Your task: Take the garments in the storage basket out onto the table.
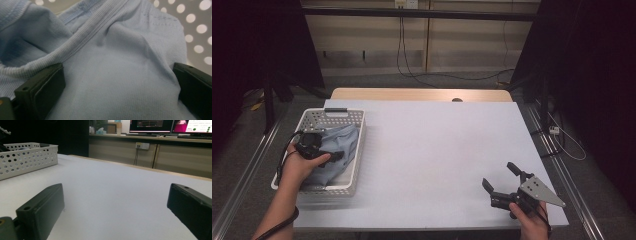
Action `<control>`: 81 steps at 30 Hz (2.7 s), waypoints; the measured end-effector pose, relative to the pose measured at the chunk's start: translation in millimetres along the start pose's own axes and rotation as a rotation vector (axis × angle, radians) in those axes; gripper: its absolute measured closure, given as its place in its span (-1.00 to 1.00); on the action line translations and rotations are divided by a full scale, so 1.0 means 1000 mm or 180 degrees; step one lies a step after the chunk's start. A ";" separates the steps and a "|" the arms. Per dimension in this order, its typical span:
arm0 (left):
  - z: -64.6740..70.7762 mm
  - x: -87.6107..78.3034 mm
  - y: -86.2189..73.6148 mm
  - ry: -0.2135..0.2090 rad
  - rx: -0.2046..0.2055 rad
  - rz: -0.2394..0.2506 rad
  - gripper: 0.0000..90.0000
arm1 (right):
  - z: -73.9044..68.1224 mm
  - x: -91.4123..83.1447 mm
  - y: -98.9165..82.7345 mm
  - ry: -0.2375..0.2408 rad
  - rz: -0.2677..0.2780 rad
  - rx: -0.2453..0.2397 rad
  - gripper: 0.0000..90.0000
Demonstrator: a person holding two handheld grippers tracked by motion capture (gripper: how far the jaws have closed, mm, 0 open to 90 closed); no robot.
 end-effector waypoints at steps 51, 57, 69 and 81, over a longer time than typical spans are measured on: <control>0.028 0.002 0.017 -0.0269 -0.0361 -0.0488 0.30 | 0.001 -0.001 0.001 0.0001 0.0023 0.0011 -0.99; 0.024 -0.006 0.026 -0.0306 -0.0463 -0.0476 0.30 | 0.002 -0.001 0.001 -0.0006 0.0027 0.0025 -0.99; 0.021 -0.038 0.056 -0.0242 -0.0376 -0.0445 0.31 | 0.002 -0.001 0.001 0.0002 0.0035 0.0020 -0.99; 0.020 -0.070 0.087 -0.0232 -0.0364 -0.0479 0.31 | 0.002 -0.001 0.002 0.0001 0.0040 0.0021 -0.99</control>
Point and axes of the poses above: each handheld gripper's, and its own axes: x roughly forward along the jaws, y roughly out of its top, z roughly to its right, the point moved 3 cm from there along x, roughly forward along the jaws
